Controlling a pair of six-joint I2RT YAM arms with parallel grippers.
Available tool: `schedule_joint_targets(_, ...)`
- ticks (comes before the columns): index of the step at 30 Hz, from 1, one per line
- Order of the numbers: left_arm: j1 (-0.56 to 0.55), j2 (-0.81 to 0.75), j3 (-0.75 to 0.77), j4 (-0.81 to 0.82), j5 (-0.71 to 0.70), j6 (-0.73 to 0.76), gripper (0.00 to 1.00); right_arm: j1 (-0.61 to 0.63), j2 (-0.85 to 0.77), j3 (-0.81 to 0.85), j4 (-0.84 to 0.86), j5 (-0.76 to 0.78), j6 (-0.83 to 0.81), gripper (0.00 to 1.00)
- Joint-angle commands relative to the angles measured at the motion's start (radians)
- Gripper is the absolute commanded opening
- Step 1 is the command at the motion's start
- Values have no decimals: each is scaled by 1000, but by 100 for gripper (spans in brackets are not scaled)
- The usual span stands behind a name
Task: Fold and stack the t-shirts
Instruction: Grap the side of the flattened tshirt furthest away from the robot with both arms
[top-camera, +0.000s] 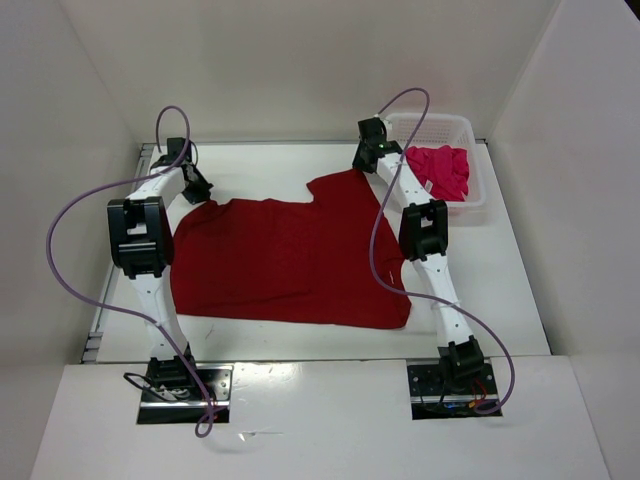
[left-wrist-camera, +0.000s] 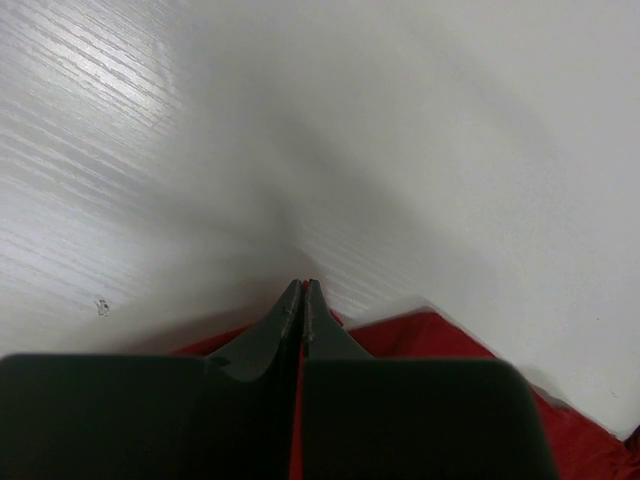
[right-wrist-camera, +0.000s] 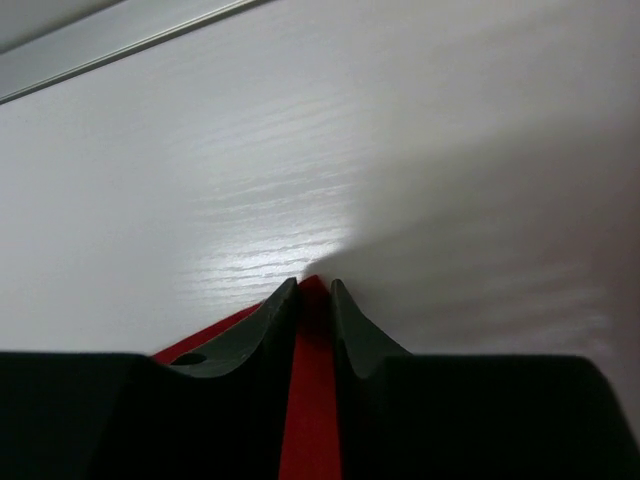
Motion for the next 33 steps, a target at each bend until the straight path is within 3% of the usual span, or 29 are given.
schedule_joint_targets(1,-3,-47,25,13,-15,-22,0,-1,46,28,-21,-36,4,23)
schedule_joint_targets(7,-3,-47,44,3,-24,-3,0,-1,46,61,-41,-45,35,0)
schedule_joint_targets(15,43,-104,19,3,-15,6,0,-1,-106,83,-131,-54,35,0)
schedule_joint_targets(18,56,-137,-11,3,-15,6,0,-1,-245,-70,-124,-73,35,0)
schedule_joint_targets(21,85,-177,-59,3,11,-3,0,8,-507,-567,81,-73,44,0)
schedule_joint_targets(22,94,-177,-59,3,21,-3,0,8,-616,-640,111,-85,53,0)
schedule_joint_targets(33,181,-358,-298,12,102,-12,0,8,-1032,-1178,154,-85,81,0)
